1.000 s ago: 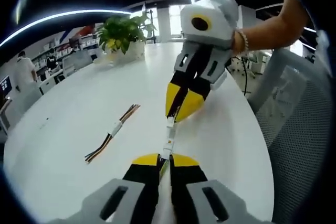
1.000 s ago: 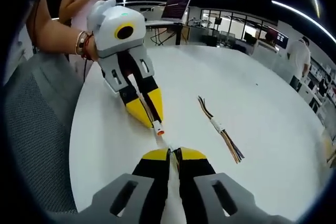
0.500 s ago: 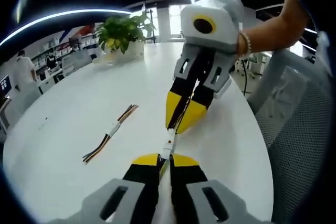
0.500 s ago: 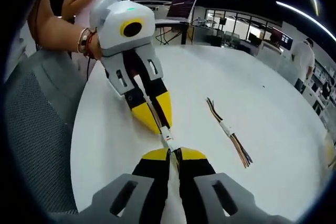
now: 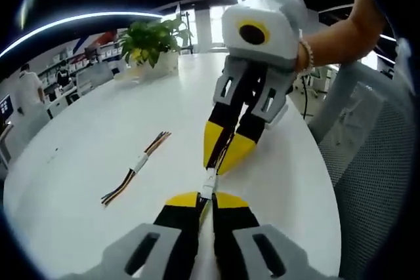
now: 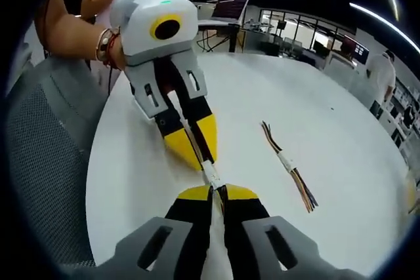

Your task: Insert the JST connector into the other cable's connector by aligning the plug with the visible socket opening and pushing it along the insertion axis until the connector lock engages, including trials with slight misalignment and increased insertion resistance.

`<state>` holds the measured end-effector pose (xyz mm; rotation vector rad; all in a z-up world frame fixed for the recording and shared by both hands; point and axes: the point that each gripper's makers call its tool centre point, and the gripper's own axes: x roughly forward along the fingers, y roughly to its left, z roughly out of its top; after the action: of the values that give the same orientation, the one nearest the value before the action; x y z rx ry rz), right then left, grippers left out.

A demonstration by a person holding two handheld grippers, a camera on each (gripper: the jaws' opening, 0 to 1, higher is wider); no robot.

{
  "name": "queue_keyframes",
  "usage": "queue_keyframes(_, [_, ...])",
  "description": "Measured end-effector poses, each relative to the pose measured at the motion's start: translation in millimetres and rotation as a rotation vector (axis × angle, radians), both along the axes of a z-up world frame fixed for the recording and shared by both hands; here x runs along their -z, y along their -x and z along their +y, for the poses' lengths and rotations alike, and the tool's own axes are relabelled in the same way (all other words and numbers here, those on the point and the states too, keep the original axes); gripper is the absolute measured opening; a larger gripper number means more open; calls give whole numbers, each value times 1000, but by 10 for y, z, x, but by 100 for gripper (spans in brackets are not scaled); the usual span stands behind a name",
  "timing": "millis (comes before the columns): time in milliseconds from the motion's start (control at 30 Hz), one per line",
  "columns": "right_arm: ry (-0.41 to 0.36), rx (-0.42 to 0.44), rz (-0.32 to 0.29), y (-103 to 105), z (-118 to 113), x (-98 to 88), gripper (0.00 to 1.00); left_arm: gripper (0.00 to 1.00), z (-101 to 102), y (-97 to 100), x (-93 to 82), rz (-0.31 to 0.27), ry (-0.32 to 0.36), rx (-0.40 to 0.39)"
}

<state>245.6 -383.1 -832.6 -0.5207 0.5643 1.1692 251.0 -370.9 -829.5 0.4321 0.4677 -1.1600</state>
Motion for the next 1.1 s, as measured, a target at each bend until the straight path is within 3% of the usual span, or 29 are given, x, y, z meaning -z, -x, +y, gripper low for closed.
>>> queue_keyframes(733, [-14,23,42,28,-1,73,3,0,-11,18,58,28,0,-5])
queue_keyframes(1100, [-18,16,5,-128,-25,12,3,0,-37,-147,-8,19,16,-5])
